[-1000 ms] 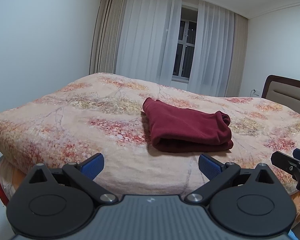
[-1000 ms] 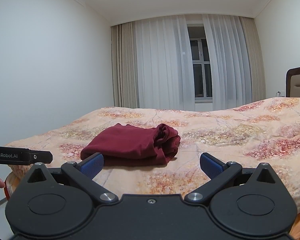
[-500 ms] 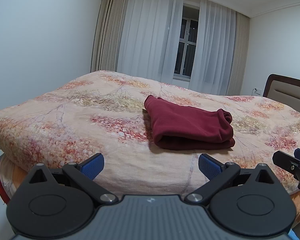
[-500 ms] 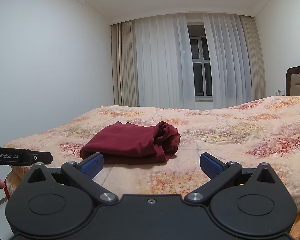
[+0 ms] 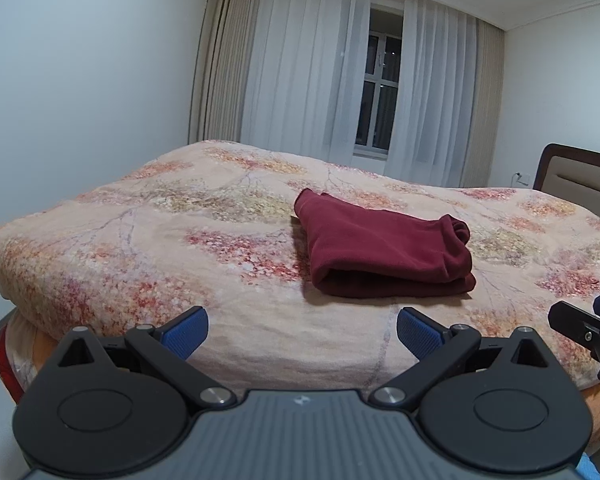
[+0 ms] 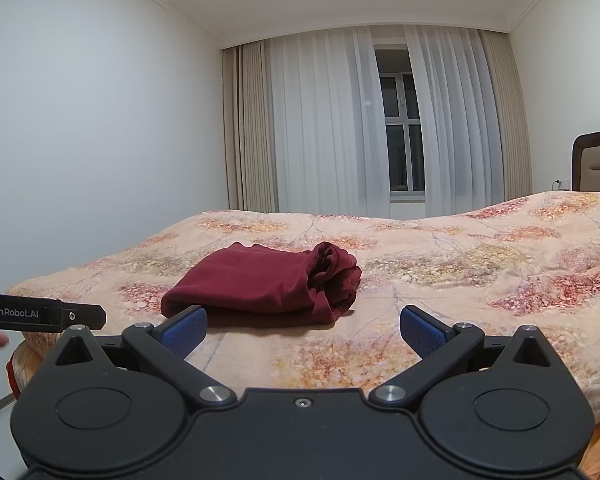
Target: Fold small clothes
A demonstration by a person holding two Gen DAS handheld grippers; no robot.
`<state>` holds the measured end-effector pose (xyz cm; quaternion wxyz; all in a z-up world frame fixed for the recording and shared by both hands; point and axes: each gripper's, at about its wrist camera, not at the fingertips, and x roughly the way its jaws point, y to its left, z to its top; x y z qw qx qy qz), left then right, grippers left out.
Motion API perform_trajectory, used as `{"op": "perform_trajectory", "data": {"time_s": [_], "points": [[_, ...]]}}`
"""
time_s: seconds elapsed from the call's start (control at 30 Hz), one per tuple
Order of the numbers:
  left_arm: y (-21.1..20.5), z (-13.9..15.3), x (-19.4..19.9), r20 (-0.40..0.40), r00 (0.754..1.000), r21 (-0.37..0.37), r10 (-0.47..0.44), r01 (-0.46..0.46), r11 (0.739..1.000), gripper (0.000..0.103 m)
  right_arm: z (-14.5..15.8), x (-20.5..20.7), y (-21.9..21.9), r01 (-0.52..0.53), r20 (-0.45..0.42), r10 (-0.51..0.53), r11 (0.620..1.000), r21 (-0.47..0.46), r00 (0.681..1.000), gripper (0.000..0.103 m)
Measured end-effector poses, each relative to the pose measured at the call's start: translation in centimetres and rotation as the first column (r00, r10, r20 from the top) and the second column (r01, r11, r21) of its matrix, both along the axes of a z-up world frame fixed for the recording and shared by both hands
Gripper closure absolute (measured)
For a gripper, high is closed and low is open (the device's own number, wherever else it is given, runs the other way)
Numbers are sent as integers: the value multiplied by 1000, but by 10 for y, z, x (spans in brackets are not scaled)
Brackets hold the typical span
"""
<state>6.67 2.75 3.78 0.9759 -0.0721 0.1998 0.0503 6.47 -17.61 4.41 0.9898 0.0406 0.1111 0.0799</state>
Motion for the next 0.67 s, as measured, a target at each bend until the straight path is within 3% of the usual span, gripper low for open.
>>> {"op": "perform_trajectory", "data": {"time_s": [0.67], "points": [[-1,-1,-1,11,1000,24,6,-7,1000,0,-6,0,0,-4,-12,4,1000,0,1000,1]]}}
